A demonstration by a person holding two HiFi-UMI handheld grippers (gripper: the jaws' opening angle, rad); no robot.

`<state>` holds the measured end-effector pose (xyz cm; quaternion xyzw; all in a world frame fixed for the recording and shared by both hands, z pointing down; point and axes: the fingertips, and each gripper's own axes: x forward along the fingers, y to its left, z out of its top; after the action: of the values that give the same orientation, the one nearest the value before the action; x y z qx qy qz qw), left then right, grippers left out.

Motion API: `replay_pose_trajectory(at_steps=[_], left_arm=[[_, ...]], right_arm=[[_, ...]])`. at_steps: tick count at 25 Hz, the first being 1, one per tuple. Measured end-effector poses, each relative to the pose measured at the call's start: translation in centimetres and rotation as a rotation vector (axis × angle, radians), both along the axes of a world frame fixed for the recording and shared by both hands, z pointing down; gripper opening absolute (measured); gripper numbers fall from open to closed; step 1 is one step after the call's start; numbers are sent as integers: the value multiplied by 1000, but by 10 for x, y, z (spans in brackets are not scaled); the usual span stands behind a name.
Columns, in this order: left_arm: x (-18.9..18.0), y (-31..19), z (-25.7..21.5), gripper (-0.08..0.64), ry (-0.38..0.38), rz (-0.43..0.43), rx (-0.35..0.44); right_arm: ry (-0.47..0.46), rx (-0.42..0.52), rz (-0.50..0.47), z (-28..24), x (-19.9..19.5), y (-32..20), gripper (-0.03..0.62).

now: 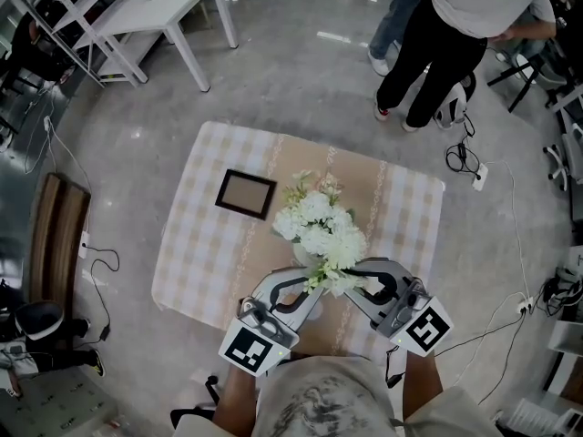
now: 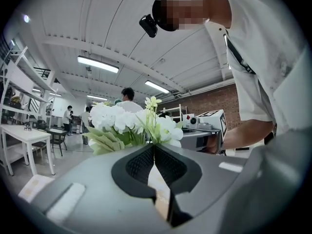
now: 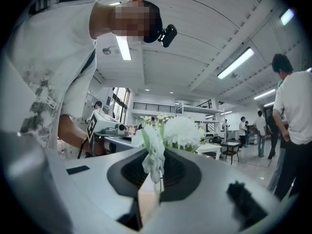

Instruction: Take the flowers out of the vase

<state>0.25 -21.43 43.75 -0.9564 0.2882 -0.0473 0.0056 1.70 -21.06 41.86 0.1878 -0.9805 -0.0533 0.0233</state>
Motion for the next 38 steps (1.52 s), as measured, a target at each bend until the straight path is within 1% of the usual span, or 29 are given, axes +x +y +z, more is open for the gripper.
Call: replay_pose_trajectory(at_steps=[11,14,20,25,38], left_arm=[[-7,14,-36,11,20,-18,62],[-8,17,-47,11,24,-20,80],[-10,25,-68,11,29,-19,127],[-9,33,-86,11,32,-15,169],[-19,53,-120,11,45,-26,213]], right_arm=[[7,95,17,-38,-7,14,51],[-3,117,25,-50,-8,18,49],[5,169,34,-69,-10,28,48],[-7,210,42,-87,-10,38,48],[-15,295,39,-123,-18,58,46]])
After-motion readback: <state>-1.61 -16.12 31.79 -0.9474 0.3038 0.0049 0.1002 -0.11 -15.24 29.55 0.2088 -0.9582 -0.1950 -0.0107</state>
